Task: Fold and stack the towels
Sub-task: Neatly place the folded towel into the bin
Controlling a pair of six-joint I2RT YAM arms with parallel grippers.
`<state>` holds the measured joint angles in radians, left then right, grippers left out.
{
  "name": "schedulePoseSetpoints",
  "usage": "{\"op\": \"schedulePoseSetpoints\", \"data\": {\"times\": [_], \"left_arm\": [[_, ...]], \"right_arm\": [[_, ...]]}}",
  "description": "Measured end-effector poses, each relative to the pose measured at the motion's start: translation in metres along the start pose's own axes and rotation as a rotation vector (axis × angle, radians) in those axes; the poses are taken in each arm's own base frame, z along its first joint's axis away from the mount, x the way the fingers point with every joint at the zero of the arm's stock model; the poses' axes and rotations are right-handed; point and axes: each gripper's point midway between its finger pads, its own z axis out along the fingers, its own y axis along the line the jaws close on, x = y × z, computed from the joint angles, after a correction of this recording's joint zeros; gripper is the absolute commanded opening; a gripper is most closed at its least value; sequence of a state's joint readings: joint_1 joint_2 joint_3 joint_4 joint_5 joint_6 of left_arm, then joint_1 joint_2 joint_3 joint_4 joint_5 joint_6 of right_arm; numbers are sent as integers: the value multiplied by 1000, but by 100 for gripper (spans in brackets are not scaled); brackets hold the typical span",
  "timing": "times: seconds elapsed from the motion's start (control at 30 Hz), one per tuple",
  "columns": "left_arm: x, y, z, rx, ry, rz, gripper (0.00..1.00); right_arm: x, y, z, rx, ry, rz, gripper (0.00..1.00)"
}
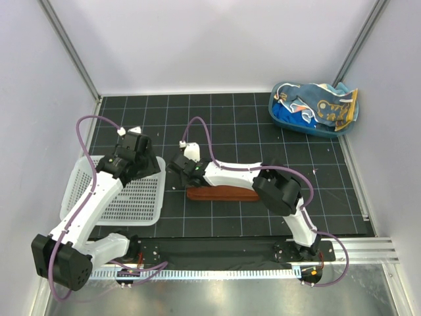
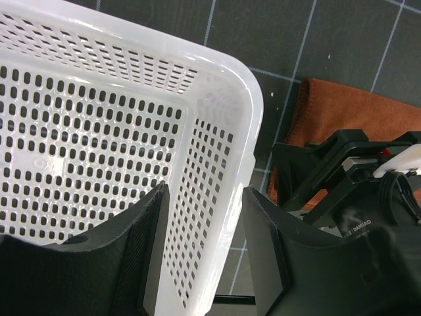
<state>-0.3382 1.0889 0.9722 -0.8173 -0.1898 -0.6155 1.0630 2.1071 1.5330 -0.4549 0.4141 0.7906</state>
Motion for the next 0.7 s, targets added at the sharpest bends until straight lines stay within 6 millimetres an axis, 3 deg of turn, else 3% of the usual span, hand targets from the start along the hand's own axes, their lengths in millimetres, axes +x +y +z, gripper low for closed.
{"op": "schedulePoseSetpoints", "data": {"times": [0.43, 0.7], "left_arm": [[-20, -10, -12, 30, -50, -11, 54], [-33, -14, -21, 41, -82, -18, 54]], "right_arm": [[-21, -4, -20, 15, -59, 2, 50], [-15, -6, -19, 37, -46, -24, 50]]}}
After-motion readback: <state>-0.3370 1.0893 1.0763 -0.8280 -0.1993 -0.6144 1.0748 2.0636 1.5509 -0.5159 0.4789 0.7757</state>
